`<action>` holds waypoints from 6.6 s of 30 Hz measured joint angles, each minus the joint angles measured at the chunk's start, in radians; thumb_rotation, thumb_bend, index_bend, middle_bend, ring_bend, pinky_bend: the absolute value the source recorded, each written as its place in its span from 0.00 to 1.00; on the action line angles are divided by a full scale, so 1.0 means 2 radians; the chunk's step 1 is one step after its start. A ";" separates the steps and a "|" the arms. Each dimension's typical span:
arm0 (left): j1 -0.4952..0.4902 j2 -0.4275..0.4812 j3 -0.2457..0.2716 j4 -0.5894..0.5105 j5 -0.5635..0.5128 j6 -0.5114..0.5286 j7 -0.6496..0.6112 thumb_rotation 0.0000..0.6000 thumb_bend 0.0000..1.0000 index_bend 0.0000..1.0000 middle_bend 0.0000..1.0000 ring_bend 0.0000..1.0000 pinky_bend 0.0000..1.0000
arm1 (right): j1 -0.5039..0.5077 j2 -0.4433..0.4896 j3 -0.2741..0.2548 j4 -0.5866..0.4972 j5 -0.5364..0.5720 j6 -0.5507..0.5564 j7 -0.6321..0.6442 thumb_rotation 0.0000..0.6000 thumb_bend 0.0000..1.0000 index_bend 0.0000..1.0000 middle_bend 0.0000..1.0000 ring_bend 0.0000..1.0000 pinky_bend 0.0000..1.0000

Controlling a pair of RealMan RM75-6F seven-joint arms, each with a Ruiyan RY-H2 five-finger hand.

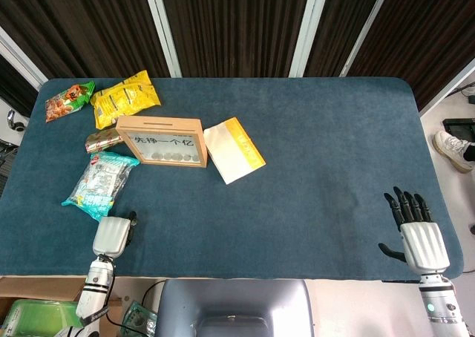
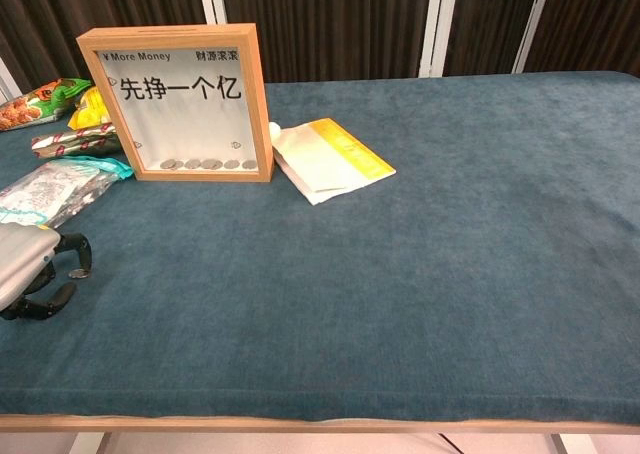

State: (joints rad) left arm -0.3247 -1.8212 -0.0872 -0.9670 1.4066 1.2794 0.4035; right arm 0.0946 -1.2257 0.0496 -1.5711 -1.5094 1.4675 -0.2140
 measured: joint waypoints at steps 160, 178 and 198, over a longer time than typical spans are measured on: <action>-0.414 0.258 -0.101 -0.158 -0.467 -0.270 -0.006 1.00 0.60 0.55 1.00 1.00 1.00 | 0.012 0.023 0.034 0.008 0.085 -0.037 0.054 1.00 0.16 0.00 0.00 0.00 0.00; -0.411 0.265 -0.104 -0.171 -0.447 -0.258 -0.022 1.00 0.51 0.45 1.00 1.00 1.00 | 0.012 0.024 0.034 0.007 0.085 -0.037 0.054 1.00 0.16 0.00 0.00 0.00 0.00; -0.117 0.362 0.014 -0.362 -0.048 0.045 -0.181 1.00 0.41 0.00 0.00 0.00 0.03 | 0.017 0.015 0.023 -0.002 0.061 -0.035 0.028 1.00 0.16 0.00 0.00 0.00 0.00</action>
State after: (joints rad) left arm -0.5588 -1.0963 -0.0595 -1.6913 1.3106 1.3691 0.0423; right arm 0.1276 -1.1967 0.0946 -1.5746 -1.3867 1.3969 -0.1581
